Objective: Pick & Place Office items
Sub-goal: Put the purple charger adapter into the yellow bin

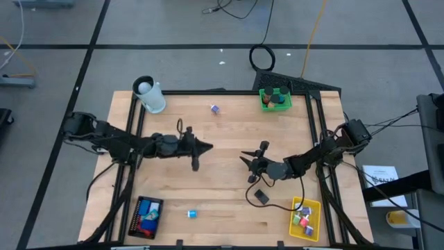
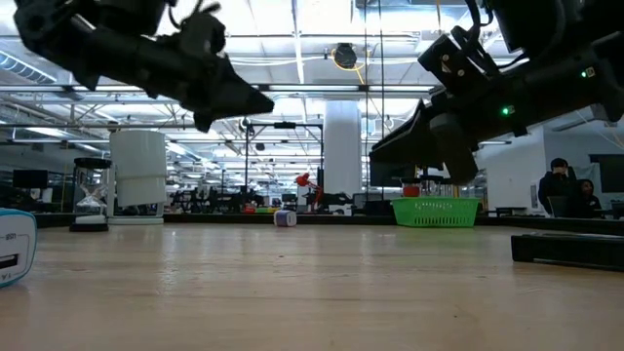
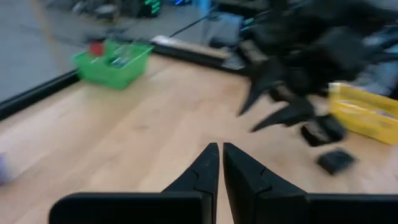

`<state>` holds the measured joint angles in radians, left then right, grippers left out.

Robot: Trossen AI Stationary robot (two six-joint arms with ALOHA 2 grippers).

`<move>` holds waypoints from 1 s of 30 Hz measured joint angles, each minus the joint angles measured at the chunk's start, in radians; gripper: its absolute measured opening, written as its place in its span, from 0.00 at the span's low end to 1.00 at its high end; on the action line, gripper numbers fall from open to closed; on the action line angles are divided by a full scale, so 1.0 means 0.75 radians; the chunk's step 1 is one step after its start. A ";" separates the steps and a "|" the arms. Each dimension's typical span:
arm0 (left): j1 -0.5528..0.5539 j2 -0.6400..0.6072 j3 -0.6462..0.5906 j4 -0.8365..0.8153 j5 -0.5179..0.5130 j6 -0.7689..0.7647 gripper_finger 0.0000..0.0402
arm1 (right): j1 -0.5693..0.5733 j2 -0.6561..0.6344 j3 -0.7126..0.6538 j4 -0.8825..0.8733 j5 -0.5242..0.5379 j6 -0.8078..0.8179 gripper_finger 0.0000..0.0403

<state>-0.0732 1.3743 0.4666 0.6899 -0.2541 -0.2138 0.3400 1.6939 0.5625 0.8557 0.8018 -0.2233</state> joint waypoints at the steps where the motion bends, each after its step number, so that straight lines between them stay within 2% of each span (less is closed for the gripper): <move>1: 0.015 0.000 0.018 -0.050 -0.019 -0.021 0.07 | -0.001 0.000 0.000 -0.004 0.004 0.003 0.24; 6: 0.077 0.001 0.129 -0.325 -0.183 -0.045 0.16 | 0.000 0.000 0.000 -0.013 0.005 0.004 0.24; 9: 0.102 0.001 0.178 -0.409 -0.251 -0.074 0.24 | 0.000 0.000 0.000 -0.021 0.005 0.004 0.24; 16: 0.172 0.031 0.216 -0.429 -0.365 -0.208 0.45 | 0.000 0.000 0.000 -0.021 0.005 0.028 0.24; 22: 0.249 0.133 0.224 -0.377 -0.426 -0.291 0.59 | -0.003 0.000 0.000 -0.030 0.005 0.038 0.24; 26: 0.299 0.198 0.287 -0.380 -0.433 -0.335 0.68 | -0.004 0.000 0.000 -0.036 0.005 0.043 0.24; 30: 0.335 0.280 0.401 -0.488 -0.433 -0.385 0.75 | -0.004 0.000 0.000 -0.050 0.005 0.052 0.24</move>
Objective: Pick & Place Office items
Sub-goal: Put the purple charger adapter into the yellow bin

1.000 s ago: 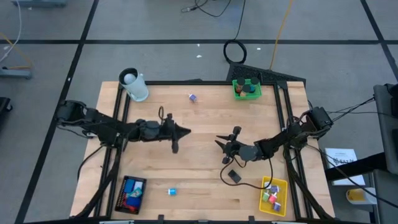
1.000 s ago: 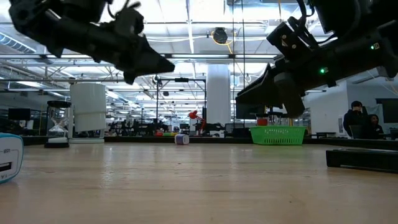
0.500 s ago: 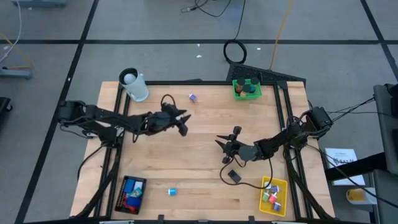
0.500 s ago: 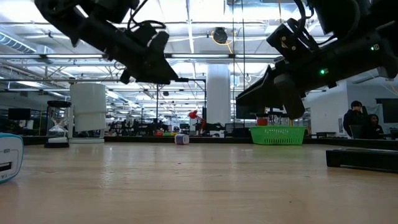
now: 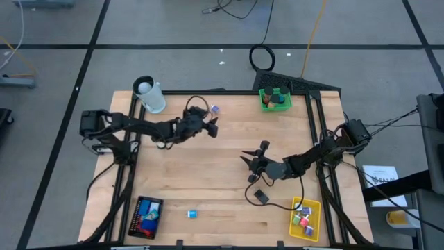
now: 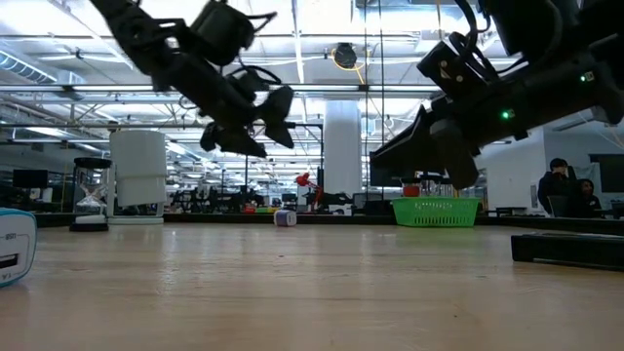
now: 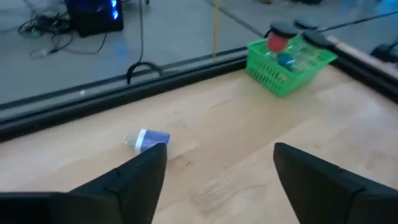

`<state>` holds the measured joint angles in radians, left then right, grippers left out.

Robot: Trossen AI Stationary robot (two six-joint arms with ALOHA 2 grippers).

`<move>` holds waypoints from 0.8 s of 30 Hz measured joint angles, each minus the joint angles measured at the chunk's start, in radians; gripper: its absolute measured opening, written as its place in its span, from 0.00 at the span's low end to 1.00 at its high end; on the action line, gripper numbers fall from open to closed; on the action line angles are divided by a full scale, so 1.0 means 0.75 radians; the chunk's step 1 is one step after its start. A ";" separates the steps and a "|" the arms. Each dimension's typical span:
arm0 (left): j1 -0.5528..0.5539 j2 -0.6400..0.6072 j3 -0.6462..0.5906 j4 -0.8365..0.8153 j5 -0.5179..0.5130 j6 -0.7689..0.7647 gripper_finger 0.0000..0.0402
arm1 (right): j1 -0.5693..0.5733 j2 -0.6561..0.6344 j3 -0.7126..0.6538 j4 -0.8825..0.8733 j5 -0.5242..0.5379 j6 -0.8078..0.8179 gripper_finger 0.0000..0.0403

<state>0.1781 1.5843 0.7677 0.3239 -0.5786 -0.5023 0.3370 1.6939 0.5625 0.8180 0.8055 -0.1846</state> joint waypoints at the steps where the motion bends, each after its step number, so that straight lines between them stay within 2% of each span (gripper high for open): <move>1: 0.007 0.024 0.030 -0.035 0.000 -0.020 0.77 | 0.000 0.000 0.000 -0.005 0.000 0.010 0.24; 8: 0.043 0.268 0.226 -0.077 -0.048 -0.039 0.86 | -0.001 0.000 0.000 -0.024 -0.036 0.037 0.24; 12: 0.084 0.389 0.325 -0.078 -0.142 -0.011 0.88 | -0.003 0.000 0.000 -0.035 -0.040 0.058 0.24; 15: 0.120 0.450 0.378 -0.080 -0.148 -0.046 0.88 | -0.003 0.000 0.000 -0.043 -0.040 0.057 0.24; 24: 0.193 0.569 0.404 -0.088 -0.138 -0.139 0.88 | -0.003 0.000 0.000 -0.069 -0.071 0.069 0.24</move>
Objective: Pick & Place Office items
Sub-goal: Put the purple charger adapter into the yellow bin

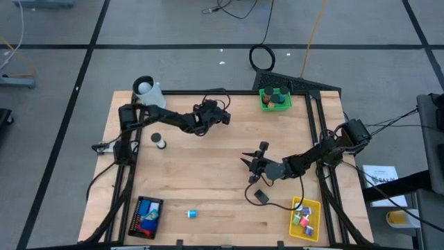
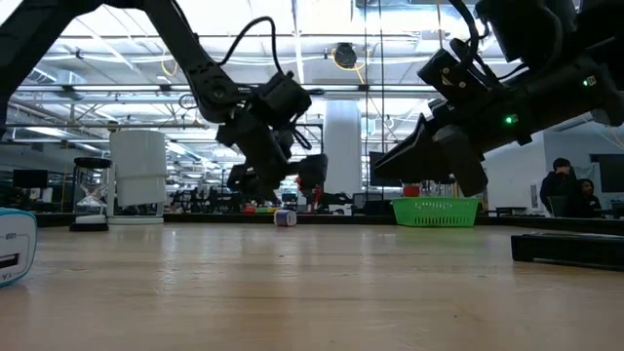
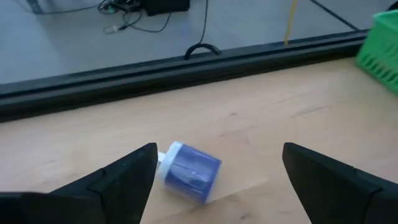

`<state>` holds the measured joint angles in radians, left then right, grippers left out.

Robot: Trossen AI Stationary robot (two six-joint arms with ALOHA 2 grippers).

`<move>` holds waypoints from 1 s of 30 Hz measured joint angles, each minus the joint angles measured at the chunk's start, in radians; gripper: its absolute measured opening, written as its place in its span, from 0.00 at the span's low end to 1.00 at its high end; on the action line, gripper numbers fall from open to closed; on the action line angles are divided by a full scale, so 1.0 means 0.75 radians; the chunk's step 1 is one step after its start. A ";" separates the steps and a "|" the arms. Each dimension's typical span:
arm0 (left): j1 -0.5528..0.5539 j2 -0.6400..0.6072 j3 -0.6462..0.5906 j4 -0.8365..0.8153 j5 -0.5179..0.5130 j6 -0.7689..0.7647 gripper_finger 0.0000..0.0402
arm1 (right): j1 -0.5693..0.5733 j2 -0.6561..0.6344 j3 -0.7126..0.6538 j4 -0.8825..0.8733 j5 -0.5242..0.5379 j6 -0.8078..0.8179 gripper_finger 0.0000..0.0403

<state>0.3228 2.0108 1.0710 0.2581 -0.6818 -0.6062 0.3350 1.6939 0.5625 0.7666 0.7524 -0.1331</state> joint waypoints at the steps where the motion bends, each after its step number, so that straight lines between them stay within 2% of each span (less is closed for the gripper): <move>1: 0.007 0.007 0.000 -0.002 0.003 -0.009 0.88 | 0.000 0.000 0.000 0.001 -0.006 0.002 0.24; 17: 0.023 0.016 -0.001 -0.248 0.005 -0.033 0.88 | 0.000 0.000 0.000 0.004 0.001 0.003 0.24; 22: 0.023 0.012 -0.001 -0.283 0.000 -0.039 0.79 | 0.000 0.000 0.000 0.001 0.001 0.003 0.24; 26: 0.022 0.012 -0.001 -0.224 0.002 -0.078 0.71 | 0.000 0.000 0.000 0.001 0.000 0.003 0.24; 30: 0.009 0.012 -0.001 -0.112 0.023 0.031 0.70 | 0.000 0.000 0.000 0.001 -0.001 0.003 0.24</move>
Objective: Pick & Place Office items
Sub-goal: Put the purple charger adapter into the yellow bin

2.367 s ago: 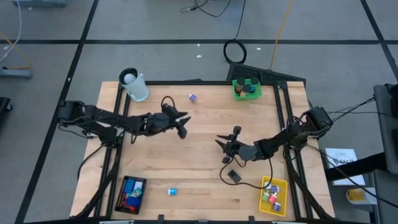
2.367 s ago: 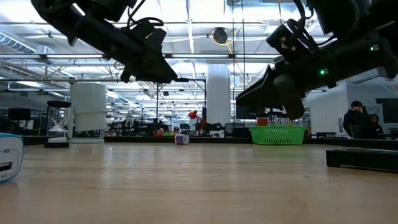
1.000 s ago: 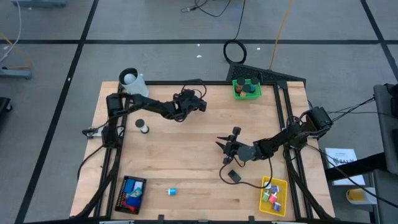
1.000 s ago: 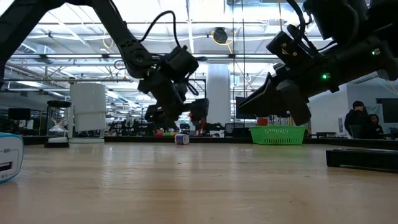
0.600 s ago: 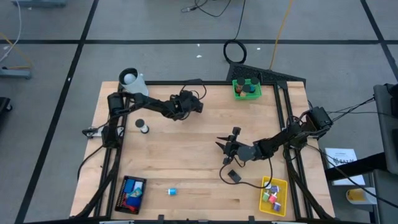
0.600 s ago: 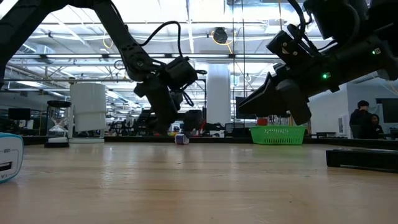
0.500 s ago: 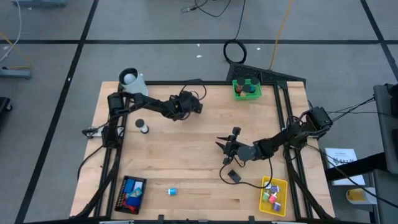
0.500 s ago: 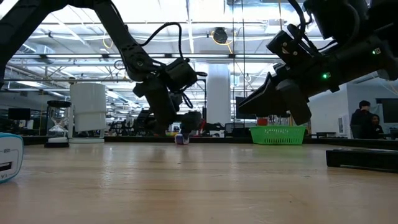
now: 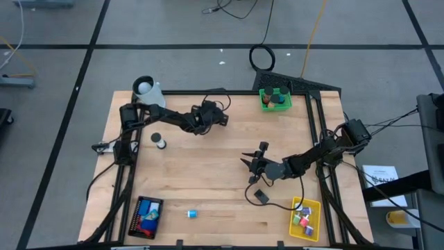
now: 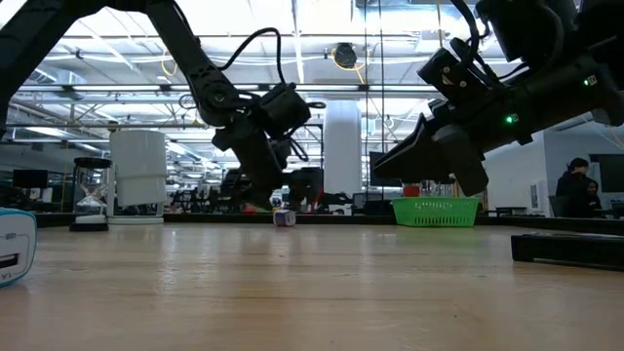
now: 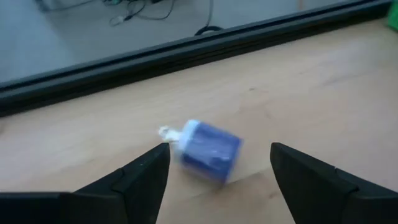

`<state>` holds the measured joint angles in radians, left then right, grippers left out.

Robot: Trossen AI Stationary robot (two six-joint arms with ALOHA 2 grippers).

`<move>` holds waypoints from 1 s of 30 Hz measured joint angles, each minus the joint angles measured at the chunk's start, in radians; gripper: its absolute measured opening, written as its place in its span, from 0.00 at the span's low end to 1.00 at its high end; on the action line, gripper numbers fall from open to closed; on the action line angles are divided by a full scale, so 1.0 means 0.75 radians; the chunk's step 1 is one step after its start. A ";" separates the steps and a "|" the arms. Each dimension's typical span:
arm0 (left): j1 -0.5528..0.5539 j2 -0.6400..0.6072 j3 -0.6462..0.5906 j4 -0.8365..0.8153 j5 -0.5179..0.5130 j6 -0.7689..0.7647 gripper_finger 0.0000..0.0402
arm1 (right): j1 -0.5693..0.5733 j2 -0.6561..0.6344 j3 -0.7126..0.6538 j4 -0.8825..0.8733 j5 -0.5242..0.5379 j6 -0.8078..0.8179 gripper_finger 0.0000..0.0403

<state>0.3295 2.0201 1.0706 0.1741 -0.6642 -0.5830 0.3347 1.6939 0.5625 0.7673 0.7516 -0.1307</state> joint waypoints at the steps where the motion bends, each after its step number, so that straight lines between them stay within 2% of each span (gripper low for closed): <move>1: -0.004 0.000 0.000 0.018 0.002 0.032 0.70 | 0.000 0.000 0.000 0.000 0.000 0.000 0.24; 6: 0.011 0.000 0.000 0.039 0.014 0.090 0.75 | 0.000 0.000 0.000 -0.001 -0.002 0.000 0.24; 10: 0.057 -0.001 0.000 0.040 0.127 0.133 0.77 | 0.000 0.000 0.000 -0.001 -0.002 0.000 0.24; 15: 0.049 -0.001 0.000 0.039 0.152 0.212 0.77 | -0.001 0.000 0.000 -0.001 -0.002 0.001 0.24; 19: 0.042 -0.001 0.000 0.055 0.206 0.292 0.70 | -0.001 0.000 0.000 0.001 -0.003 0.001 0.24; 26: 0.069 -0.001 0.000 0.021 0.270 0.288 0.52 | -0.001 0.000 0.000 -0.001 -0.003 0.018 0.24; 30: 0.070 -0.001 0.000 0.011 0.291 0.304 0.44 | -0.001 0.000 0.000 -0.002 -0.003 0.018 0.24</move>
<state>0.3817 2.0197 1.0706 0.1826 -0.4457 -0.3554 0.3344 1.6939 0.5625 0.7662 0.7494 -0.1173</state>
